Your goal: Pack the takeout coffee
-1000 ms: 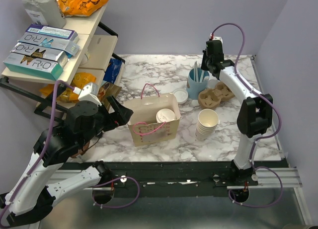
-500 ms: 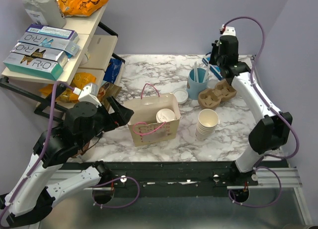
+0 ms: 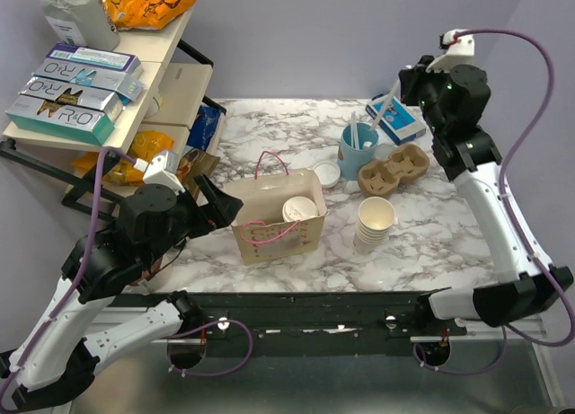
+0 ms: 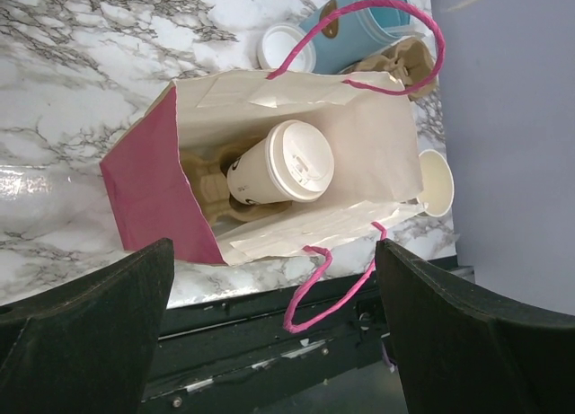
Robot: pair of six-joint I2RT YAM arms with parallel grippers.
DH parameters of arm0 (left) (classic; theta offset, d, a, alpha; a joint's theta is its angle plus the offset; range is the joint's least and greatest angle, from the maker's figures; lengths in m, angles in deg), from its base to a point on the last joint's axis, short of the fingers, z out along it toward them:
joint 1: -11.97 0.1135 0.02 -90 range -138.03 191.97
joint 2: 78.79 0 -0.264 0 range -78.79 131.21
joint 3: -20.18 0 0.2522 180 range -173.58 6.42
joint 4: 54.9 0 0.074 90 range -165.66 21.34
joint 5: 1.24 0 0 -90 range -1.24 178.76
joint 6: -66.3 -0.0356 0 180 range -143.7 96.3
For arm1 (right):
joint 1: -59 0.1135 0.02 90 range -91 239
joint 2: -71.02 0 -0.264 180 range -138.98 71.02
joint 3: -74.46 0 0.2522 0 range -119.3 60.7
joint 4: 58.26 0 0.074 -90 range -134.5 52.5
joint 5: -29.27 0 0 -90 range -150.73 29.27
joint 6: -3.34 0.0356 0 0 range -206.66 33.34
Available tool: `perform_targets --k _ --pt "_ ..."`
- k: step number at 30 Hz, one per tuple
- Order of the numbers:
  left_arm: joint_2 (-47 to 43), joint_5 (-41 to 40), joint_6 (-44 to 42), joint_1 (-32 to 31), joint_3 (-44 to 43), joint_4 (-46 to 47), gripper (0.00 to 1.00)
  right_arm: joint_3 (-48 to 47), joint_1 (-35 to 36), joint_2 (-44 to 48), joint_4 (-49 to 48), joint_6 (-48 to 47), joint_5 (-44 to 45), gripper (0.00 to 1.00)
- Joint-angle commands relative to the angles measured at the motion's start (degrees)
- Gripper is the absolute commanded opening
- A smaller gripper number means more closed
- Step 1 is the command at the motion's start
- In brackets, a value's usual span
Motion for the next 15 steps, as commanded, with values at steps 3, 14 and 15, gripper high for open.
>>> perform_targets --k 3,14,15 --pt "-0.41 -2.75 -0.11 -0.19 0.32 -2.48 0.99 -0.63 1.6 9.6 -7.55 2.26 -14.3 0.11" --pt "0.65 -6.8 2.62 -0.19 -0.39 -7.58 0.99 -3.27 25.49 12.96 -12.98 2.27 -24.06 0.06" --pt "0.48 -7.06 2.79 -0.19 -0.21 -7.75 0.99 -3.27 27.08 11.82 -13.44 2.01 -24.33 0.06"
